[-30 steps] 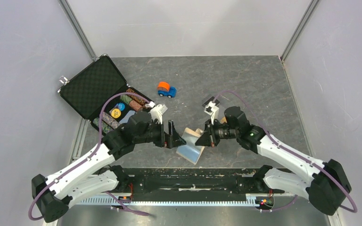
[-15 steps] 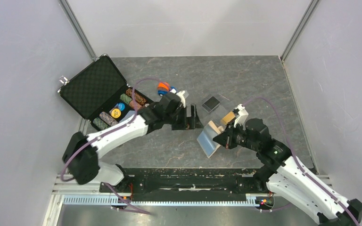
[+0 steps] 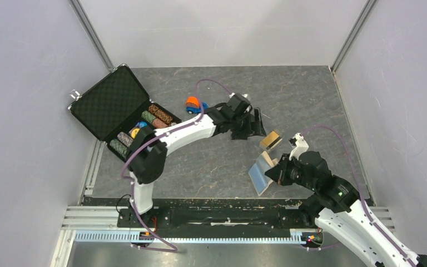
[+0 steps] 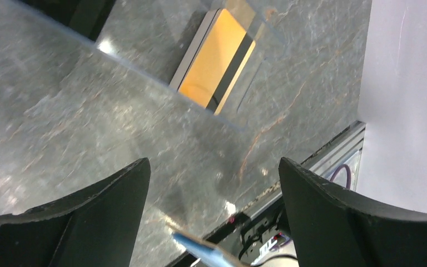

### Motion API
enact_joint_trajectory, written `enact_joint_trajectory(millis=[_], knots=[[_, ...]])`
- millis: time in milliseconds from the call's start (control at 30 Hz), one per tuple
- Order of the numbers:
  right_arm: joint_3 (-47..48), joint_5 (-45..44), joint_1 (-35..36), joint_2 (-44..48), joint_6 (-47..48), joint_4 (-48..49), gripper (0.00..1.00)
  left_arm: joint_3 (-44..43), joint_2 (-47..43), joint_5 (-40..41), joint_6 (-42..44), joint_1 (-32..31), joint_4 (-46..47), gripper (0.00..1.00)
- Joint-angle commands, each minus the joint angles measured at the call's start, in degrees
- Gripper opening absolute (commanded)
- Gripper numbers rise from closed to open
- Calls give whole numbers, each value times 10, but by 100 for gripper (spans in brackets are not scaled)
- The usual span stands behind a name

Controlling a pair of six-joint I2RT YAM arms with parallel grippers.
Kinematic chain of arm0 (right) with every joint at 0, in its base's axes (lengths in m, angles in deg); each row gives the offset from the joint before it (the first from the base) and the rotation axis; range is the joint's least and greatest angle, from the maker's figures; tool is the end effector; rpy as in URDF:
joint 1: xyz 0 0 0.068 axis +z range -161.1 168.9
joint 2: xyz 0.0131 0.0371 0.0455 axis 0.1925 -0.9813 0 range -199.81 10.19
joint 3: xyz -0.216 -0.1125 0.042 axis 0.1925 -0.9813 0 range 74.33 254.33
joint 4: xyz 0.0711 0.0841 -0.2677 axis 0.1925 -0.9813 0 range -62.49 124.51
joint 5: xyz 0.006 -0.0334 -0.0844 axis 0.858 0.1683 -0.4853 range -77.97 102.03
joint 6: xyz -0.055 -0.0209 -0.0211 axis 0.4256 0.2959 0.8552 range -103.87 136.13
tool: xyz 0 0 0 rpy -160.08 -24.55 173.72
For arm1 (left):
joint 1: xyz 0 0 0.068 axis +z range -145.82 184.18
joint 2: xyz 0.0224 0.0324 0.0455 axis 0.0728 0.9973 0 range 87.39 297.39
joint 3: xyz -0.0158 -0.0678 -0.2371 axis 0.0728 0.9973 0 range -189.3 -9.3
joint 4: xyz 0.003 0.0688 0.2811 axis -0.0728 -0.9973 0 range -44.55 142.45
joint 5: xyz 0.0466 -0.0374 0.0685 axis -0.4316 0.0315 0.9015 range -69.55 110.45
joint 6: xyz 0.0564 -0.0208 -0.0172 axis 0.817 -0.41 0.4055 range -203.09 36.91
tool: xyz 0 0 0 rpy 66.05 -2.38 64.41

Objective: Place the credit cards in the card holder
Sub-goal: Move the storage box to the center of the board.

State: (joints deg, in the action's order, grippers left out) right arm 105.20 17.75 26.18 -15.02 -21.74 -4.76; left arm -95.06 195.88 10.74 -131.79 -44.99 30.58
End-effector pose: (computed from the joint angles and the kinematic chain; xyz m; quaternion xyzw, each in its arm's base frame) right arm 0.1355 0.1091 0.2342 -0.0190 0.8804 0.3226 0.3472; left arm 0.2934 -0.3516 0.2029 0.0363 0.9191 -0.3412 0.1937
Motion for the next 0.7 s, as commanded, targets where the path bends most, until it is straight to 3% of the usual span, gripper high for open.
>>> enact_joint_trajectory(millis=[0,333,667], knots=[[34,-24,0,32,-25,-47,0,-87,69,55,-31,-15,-61,90],[38,-21,0,40,-27,-58,0,-137,139,129,-31,-16,-117,80],[58,-22,0,9,-5,-57,0,-103,125,128,-5,1,-110,56]])
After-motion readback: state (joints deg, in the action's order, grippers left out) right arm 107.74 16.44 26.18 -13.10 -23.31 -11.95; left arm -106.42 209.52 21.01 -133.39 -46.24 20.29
